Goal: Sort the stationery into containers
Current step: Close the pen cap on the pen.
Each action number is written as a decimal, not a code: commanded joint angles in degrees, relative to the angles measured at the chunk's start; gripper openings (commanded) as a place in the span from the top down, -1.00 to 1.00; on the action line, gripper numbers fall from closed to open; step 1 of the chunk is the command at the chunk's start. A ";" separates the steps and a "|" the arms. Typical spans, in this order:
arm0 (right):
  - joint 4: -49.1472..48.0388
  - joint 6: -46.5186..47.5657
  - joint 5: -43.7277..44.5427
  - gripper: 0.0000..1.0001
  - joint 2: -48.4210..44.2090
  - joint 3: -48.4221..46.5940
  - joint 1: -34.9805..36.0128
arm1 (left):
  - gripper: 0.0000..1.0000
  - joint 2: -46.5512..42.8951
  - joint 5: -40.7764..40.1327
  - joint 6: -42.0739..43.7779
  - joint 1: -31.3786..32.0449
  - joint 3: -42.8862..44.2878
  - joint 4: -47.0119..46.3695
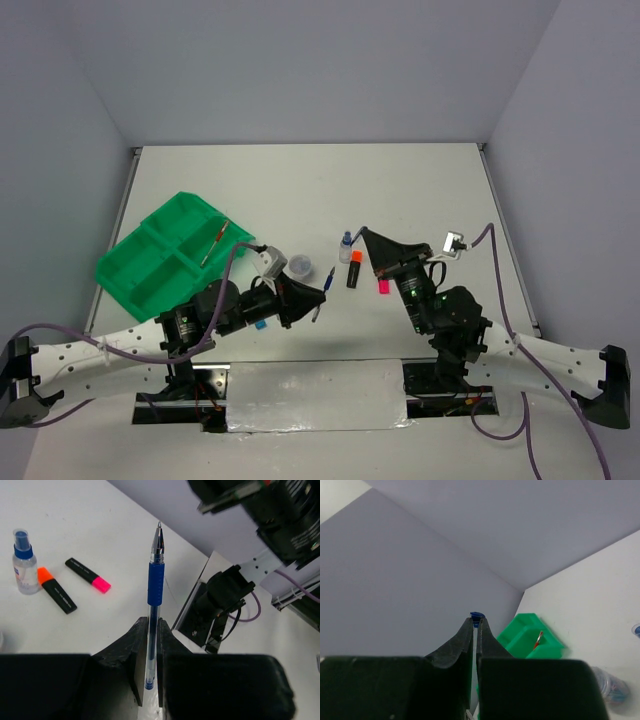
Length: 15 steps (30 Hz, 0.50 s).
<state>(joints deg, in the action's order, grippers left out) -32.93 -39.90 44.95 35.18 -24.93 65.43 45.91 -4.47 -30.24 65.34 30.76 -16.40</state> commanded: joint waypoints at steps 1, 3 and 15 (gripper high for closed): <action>-12.33 2.36 -4.95 1.00 1.20 3.48 0.49 | 1.00 -0.03 -2.56 -0.26 0.23 1.32 -8.55; -12.42 3.07 -8.10 1.00 2.69 2.96 0.58 | 1.00 -0.12 -3.52 -0.26 0.23 1.32 -8.73; -13.22 5.36 -14.98 1.00 4.55 2.52 0.58 | 1.00 0.93 -5.37 0.97 0.23 2.55 -7.33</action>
<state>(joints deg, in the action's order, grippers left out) -43.33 -36.05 31.64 40.07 -21.96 65.54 46.74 -8.97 -30.13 65.34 31.16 -20.21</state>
